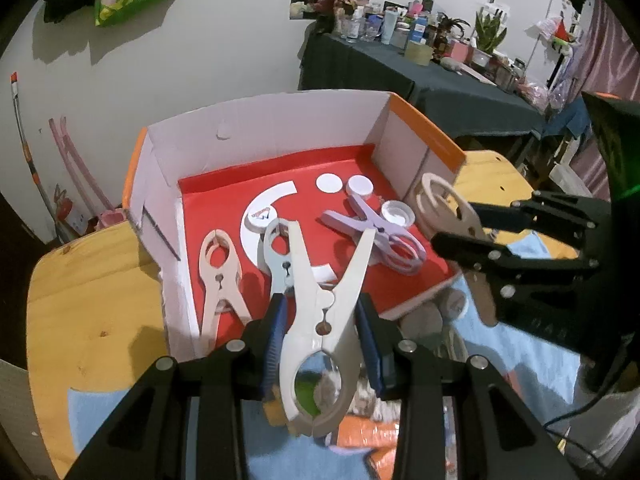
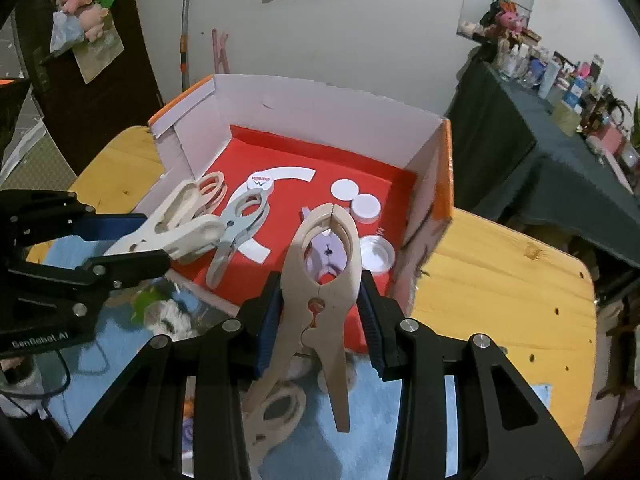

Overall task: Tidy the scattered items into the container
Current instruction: 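Lower the white clip and the beige clip onto the box's red floor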

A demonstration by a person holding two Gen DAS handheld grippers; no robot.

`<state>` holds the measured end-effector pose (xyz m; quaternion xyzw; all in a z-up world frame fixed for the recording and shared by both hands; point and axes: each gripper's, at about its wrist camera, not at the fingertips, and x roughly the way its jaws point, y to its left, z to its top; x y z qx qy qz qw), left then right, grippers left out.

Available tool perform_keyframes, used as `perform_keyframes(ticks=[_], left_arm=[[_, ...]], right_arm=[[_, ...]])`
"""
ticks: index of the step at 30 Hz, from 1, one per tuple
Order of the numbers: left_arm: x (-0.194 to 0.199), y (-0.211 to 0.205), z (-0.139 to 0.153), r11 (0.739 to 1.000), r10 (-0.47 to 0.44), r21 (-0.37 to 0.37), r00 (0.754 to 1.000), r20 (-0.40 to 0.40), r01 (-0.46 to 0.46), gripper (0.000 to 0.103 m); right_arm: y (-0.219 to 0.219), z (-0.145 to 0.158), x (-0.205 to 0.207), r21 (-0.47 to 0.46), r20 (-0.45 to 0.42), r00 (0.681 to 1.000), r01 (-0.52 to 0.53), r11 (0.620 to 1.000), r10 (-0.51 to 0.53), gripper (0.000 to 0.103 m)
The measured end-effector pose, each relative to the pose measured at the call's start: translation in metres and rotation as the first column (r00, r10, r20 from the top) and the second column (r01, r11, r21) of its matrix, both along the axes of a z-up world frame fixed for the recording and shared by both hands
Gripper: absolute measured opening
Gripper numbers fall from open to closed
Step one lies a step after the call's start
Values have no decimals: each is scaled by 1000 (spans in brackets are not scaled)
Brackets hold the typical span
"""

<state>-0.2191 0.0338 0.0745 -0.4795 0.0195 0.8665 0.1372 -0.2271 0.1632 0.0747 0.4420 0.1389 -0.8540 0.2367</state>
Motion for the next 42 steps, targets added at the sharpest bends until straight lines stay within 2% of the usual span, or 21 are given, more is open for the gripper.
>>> perform_keyframes(ticks=[8, 22, 42], left_arm=[[-28, -1, -11, 999, 35, 12, 999, 37, -35, 38], [-52, -7, -28, 996, 88, 23, 993, 79, -90, 38], [-75, -7, -50, 990, 139, -18, 985, 105, -137, 38]], right_arm=[[-12, -14, -23, 21, 32, 999, 3, 1000, -4, 35], [-25, -29, -44, 22, 74, 997, 1, 1000, -2, 35], [-31, -45, -64, 63, 96, 995, 22, 998, -28, 35]])
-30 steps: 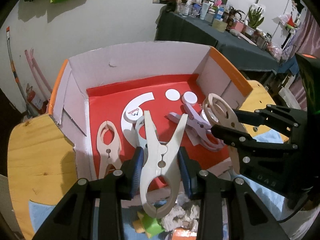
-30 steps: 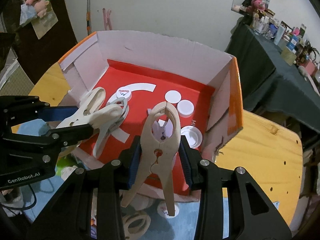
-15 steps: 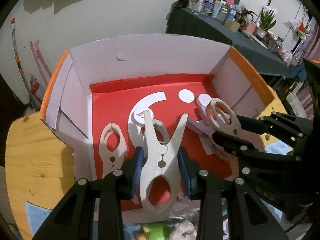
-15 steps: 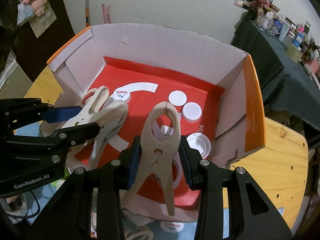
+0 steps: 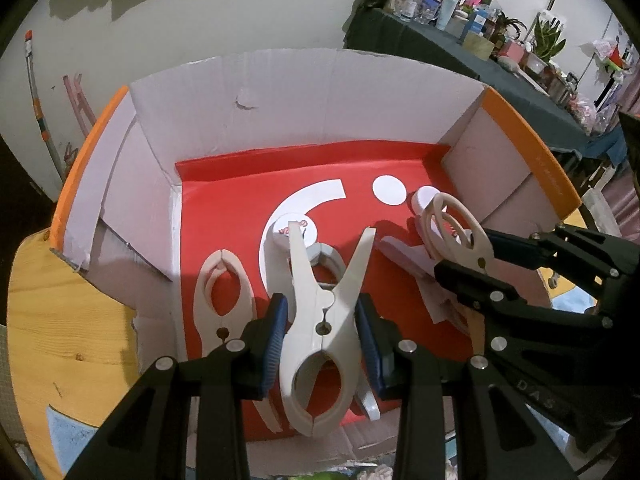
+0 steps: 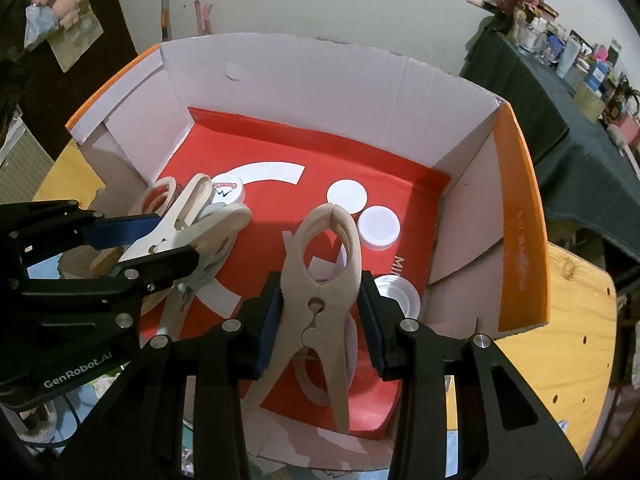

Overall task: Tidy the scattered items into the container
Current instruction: 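Lower the white clip and the beige clip onto the box's red floor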

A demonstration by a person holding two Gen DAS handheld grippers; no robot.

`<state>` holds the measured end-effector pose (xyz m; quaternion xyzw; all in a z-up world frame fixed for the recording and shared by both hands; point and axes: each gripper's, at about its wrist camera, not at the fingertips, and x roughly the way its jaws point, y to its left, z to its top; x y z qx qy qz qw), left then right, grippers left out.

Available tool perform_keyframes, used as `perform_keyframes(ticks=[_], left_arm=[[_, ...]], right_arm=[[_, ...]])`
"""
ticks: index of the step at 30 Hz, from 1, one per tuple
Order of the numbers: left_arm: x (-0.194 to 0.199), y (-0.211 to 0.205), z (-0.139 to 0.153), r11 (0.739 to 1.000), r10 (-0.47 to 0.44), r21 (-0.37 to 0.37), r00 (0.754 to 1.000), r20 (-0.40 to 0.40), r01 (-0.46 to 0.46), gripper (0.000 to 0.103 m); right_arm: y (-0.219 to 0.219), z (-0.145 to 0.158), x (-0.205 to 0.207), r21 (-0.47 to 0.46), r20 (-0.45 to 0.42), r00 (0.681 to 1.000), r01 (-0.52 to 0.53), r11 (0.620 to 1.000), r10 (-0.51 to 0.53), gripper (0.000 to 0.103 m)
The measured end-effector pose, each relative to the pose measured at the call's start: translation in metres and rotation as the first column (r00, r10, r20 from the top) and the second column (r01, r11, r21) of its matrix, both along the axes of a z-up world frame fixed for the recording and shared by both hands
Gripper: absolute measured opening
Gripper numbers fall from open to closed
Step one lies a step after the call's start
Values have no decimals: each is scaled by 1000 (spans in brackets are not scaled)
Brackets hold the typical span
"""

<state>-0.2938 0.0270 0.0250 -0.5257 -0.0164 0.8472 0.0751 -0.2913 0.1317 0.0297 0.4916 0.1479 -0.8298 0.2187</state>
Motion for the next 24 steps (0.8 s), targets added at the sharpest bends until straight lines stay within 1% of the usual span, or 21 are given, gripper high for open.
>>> perform_keyframes(ticks=[11, 24], left_arm=[[-4, 1, -5, 1000, 4, -12, 1000, -1, -4, 38], [-6, 2, -5, 1000, 3, -27, 1000, -11, -3, 38]], right_arm=[[0, -10, -7, 28, 7, 1000, 10, 1000, -10, 35], [0, -14, -9, 33, 13, 1000, 7, 999, -8, 35]])
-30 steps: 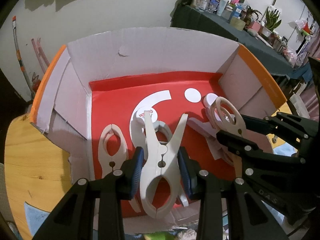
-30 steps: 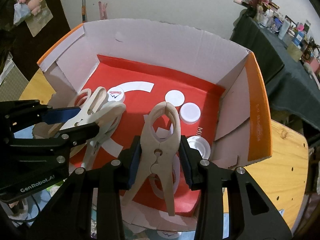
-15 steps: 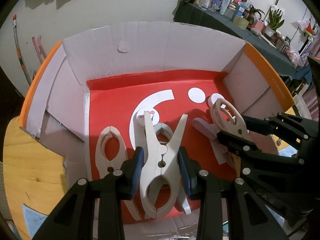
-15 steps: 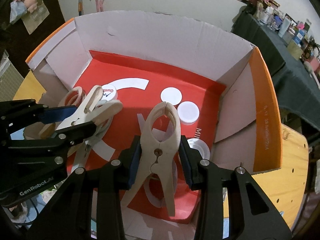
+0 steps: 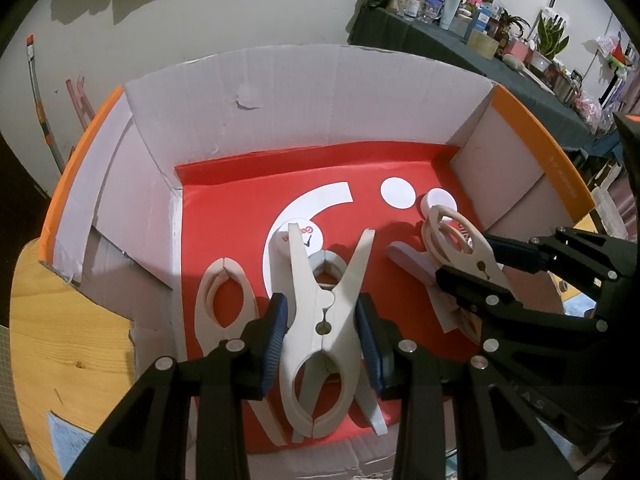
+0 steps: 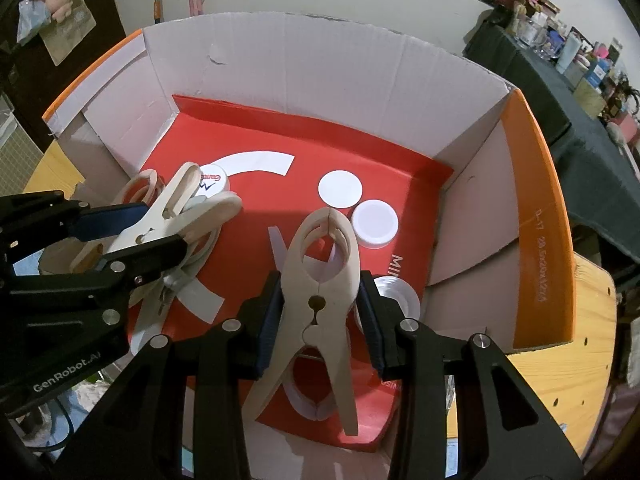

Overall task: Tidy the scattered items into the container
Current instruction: 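Lower the white clip and the beige clip onto the box's red floor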

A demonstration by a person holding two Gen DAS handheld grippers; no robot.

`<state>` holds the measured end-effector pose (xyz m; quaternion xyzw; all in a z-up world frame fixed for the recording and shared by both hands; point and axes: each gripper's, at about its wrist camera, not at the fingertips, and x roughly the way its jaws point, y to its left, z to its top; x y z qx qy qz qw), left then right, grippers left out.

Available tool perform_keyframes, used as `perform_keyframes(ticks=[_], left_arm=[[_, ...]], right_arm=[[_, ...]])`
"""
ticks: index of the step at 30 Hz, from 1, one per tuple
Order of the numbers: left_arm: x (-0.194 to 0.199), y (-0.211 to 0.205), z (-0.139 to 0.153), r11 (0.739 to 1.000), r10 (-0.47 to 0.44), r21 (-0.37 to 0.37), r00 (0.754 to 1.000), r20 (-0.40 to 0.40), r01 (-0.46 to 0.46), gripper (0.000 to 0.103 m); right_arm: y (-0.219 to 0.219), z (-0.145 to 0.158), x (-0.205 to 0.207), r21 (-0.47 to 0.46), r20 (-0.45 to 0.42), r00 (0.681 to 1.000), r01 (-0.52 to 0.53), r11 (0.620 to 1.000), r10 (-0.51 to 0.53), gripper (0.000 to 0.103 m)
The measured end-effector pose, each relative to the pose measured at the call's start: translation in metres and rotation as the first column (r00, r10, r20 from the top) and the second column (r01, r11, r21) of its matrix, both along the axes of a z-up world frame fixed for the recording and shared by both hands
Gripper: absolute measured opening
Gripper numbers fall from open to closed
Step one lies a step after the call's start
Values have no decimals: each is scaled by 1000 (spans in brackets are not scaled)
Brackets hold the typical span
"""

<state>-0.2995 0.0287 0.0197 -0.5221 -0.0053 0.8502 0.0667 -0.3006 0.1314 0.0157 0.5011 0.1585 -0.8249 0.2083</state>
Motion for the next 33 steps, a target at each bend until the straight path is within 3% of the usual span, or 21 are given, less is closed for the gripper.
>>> perform_keyframes(ticks=[19, 24, 27, 33], left_arm=[[0, 4, -3, 1000, -12, -14, 1000, 4, 12, 38], [0, 4, -3, 1000, -10, -16, 1000, 1, 10, 38], [1, 4, -4, 1000, -11, -17, 1000, 0, 11, 38], [1, 3, -4, 1000, -11, -27, 1000, -7, 10, 39]], right_arm=[[0, 0, -2, -1, 3, 1000, 7, 1000, -7, 36], [0, 0, -2, 3, 3, 1000, 12, 1000, -12, 39], [-1, 0, -2, 8, 1, 1000, 10, 1000, -10, 48], [0, -2, -4, 9, 4, 1000, 17, 1000, -17, 50]])
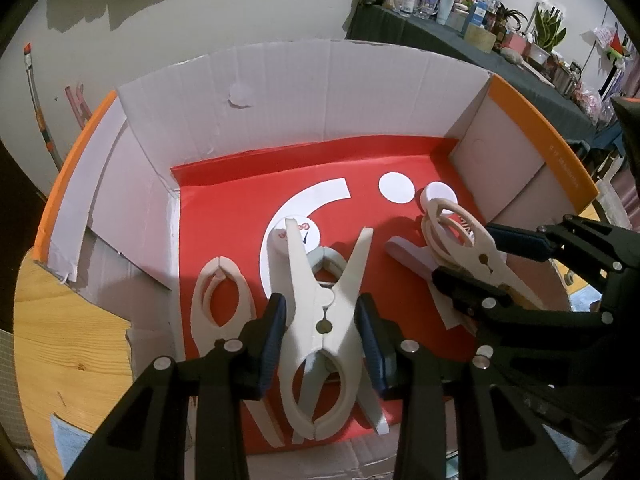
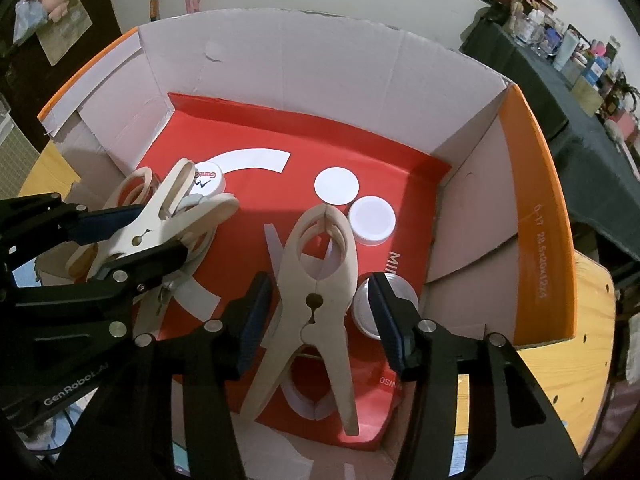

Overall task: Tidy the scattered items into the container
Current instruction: 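Lower the white clip and the beige clip onto the box's red floor, then open the left gripper to release the white clip while the right gripper releases the beige clip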

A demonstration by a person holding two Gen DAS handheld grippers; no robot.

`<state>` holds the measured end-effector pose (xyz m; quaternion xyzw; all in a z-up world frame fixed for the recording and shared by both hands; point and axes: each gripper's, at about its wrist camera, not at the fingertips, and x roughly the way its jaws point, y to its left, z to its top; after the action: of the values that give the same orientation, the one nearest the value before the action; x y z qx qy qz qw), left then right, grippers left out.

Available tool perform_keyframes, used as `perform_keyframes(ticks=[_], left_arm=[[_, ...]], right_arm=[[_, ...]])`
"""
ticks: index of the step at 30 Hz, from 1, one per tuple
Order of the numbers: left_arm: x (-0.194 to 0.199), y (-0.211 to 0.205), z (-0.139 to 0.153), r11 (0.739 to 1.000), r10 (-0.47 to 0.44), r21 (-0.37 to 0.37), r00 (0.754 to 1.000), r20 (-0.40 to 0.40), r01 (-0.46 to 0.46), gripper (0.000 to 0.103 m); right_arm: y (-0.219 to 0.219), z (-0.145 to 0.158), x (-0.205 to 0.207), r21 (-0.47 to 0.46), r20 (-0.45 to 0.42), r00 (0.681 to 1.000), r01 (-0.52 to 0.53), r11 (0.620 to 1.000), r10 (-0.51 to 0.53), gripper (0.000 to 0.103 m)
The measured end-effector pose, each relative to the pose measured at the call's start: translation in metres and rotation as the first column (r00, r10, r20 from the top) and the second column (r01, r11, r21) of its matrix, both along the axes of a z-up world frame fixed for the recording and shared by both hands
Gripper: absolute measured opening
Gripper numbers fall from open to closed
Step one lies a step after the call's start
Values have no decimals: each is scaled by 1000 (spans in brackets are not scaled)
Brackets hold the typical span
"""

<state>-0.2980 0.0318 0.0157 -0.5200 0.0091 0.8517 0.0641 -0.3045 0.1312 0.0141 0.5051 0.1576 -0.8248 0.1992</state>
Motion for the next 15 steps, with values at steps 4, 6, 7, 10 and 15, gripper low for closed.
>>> perform_keyframes(ticks=[4, 6, 7, 10, 15], left_arm=[[1, 0, 1, 1000, 2, -14, 1000, -10, -2, 41], [1, -1, 2, 1000, 4, -18, 1000, -16, -4, 43], [1, -1, 2, 1000, 4, -21, 1000, -19, -5, 44], [1, -2, 3, 1000, 6, -24, 1000, -24, -7, 45], [3, -2, 6, 999, 16, -36, 999, -38, -17, 49]], right_arm=[[-1, 0, 1, -3, 0, 1000, 3, 1000, -3, 51], [-1, 0, 2, -3, 0, 1000, 4, 1000, -4, 51], [-1, 0, 1, -3, 0, 1000, 6, 1000, -6, 51], [-1, 1, 0, -6, 2, 1000, 8, 1000, -8, 52], [-1, 2, 0, -5, 1, 1000, 9, 1000, -9, 54]])
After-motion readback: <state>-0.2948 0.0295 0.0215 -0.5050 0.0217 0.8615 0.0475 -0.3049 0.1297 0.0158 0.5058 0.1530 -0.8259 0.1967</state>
